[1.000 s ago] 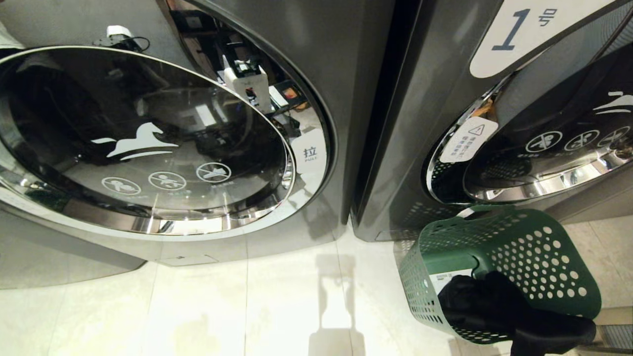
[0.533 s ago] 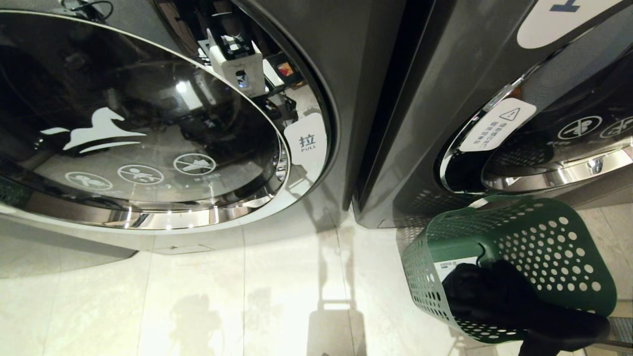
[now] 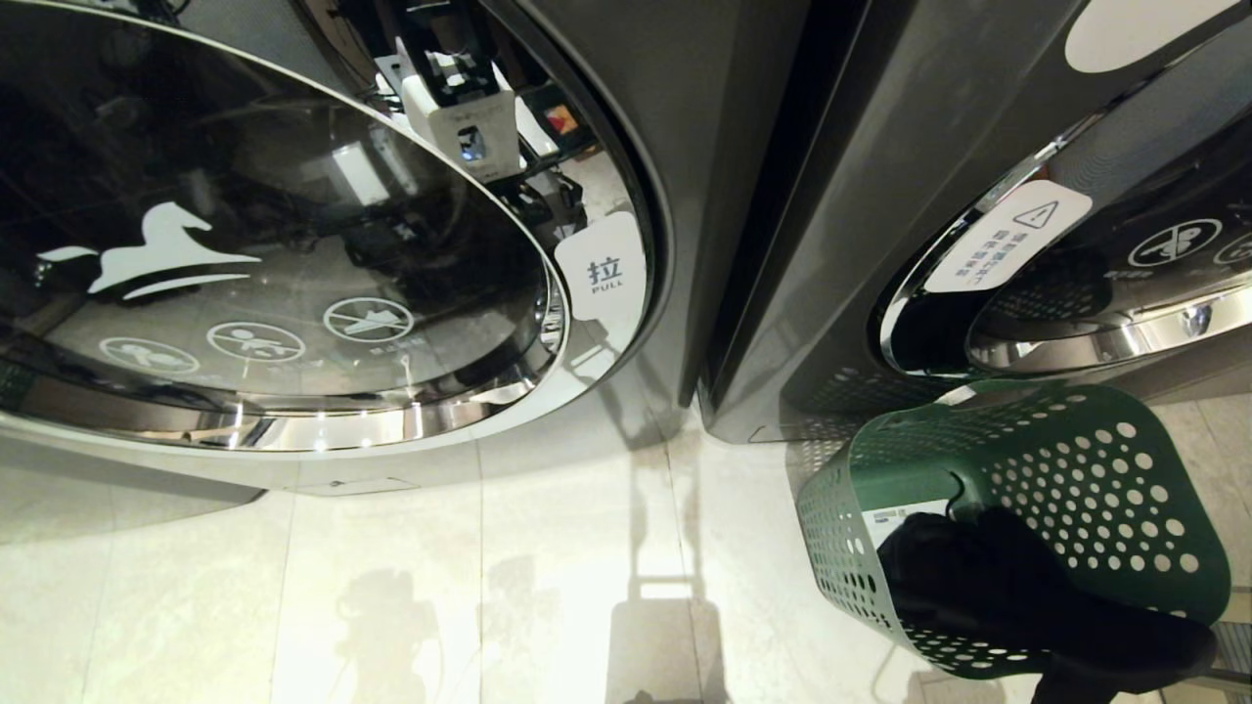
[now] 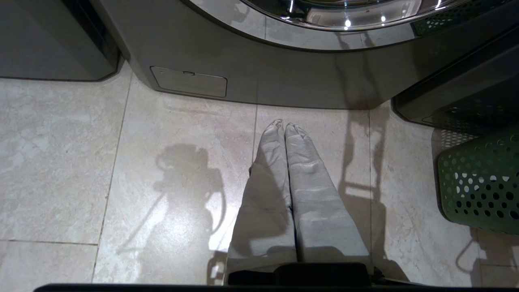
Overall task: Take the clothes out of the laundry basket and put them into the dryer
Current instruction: Take the clothes out of the basket
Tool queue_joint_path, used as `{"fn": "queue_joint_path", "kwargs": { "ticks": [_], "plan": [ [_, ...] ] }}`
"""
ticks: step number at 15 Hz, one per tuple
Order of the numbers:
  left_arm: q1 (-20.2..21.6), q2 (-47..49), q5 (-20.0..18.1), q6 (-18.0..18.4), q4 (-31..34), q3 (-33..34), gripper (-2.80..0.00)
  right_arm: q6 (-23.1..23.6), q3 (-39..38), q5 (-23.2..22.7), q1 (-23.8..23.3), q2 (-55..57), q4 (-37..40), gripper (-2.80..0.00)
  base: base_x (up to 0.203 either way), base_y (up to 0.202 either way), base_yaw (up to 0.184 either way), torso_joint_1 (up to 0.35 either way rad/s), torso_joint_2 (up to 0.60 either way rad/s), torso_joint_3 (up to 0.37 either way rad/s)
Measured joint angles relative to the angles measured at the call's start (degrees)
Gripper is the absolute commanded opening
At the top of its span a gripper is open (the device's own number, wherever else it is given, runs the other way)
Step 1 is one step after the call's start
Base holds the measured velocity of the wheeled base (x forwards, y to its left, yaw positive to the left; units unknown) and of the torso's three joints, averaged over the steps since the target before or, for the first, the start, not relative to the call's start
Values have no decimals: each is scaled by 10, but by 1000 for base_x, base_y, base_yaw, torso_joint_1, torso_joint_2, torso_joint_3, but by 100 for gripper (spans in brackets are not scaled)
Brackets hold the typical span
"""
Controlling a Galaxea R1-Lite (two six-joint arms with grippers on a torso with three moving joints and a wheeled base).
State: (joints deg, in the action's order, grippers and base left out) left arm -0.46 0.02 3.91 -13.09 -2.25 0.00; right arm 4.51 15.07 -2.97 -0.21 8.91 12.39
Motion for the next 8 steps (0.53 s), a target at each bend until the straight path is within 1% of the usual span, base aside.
{"fn": "queue_joint_path", "kwargs": {
  "ticks": [2, 5, 6, 8],
  "plan": [
    [0, 0, 0, 0, 0, 0, -280, -20, 34, 1, 0, 96, 17, -280, 0, 0, 0, 0, 0, 0],
    [0, 0, 0, 0, 0, 0, -280, -53, 64, 0, 0, 249, 25, -280, 0, 0, 0, 0, 0, 0],
    [0, 0, 0, 0, 0, 0, -280, -73, 74, -1, 0, 300, 23, 0, 0, 0, 0, 0, 0, 0],
    [0, 0, 0, 0, 0, 0, -280, -108, 85, 1, -1, 386, 10, 0, 0, 0, 0, 0, 0, 0]
  ]
}}
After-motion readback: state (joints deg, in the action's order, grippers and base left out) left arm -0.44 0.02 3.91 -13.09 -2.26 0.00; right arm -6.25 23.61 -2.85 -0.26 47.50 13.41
